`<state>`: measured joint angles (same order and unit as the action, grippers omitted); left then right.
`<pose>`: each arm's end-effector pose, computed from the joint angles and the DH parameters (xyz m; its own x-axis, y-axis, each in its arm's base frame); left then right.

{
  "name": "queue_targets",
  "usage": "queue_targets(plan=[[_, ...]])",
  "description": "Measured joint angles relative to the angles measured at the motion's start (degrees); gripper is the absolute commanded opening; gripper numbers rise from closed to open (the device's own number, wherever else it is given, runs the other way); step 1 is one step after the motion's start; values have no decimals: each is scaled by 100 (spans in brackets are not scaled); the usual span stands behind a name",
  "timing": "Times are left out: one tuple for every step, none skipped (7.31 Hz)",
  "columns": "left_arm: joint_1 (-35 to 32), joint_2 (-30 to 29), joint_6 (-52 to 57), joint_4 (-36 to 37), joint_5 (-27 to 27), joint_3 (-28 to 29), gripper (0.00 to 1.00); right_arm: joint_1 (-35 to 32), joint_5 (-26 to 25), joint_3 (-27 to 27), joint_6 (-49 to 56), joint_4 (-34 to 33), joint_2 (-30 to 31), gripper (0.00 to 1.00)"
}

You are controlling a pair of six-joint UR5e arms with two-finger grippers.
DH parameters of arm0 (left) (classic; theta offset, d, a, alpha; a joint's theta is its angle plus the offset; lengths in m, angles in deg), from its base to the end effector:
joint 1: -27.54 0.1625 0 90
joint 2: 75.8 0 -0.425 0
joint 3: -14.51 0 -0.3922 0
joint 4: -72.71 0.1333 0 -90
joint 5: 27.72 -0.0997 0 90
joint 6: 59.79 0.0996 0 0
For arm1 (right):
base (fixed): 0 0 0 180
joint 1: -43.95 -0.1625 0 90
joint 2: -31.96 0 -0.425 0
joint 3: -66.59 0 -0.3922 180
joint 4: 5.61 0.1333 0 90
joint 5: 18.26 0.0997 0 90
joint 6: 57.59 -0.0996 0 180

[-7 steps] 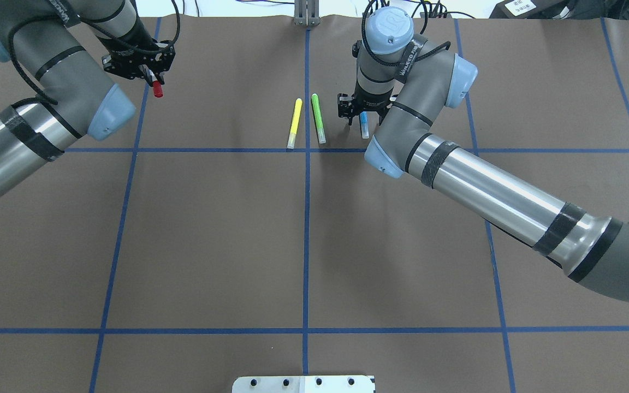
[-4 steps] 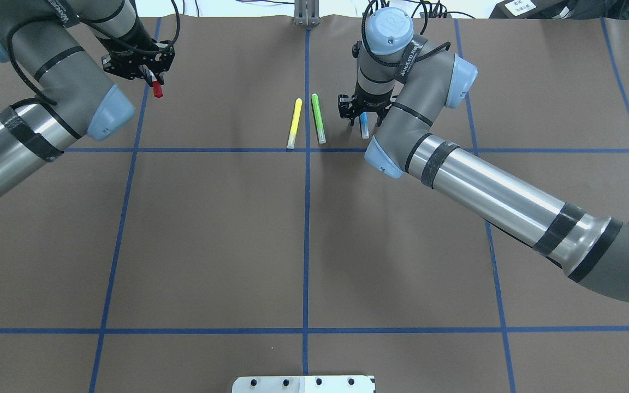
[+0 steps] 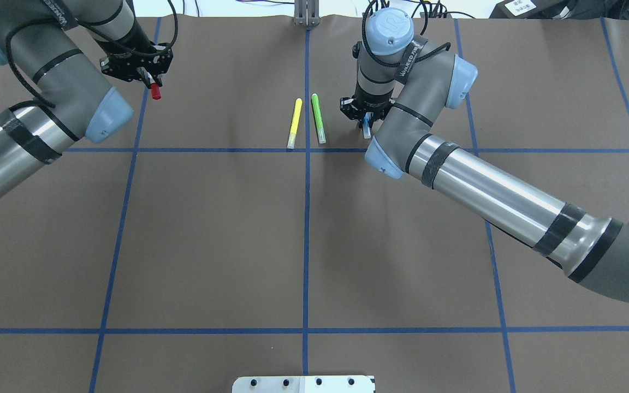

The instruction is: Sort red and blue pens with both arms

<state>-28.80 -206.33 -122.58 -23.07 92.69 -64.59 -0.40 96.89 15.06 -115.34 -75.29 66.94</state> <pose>0.3457 -0.6686 0.3039 0.6556 -0.2731 -0.7039 0.2873 0.9524 -0.1020 -0.5500 -0.6648 0.3067 0.7242 0.0324 0.6889 -0.0757 0.9966 0.0326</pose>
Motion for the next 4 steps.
queue_targets(plan=[[0,5,2,4,2,-23,0,0,-1,-1,0,-1,4,0],[0,7,3,6,5,-50,0,-6,0,-7,4,-3,9,0],[-1,25,4,6,7,-87,0,-31,-4,-32,13,-6,20,0],[-14,97,30,11,10,-174,0,-86,1,-122,48,-5,9,0]])
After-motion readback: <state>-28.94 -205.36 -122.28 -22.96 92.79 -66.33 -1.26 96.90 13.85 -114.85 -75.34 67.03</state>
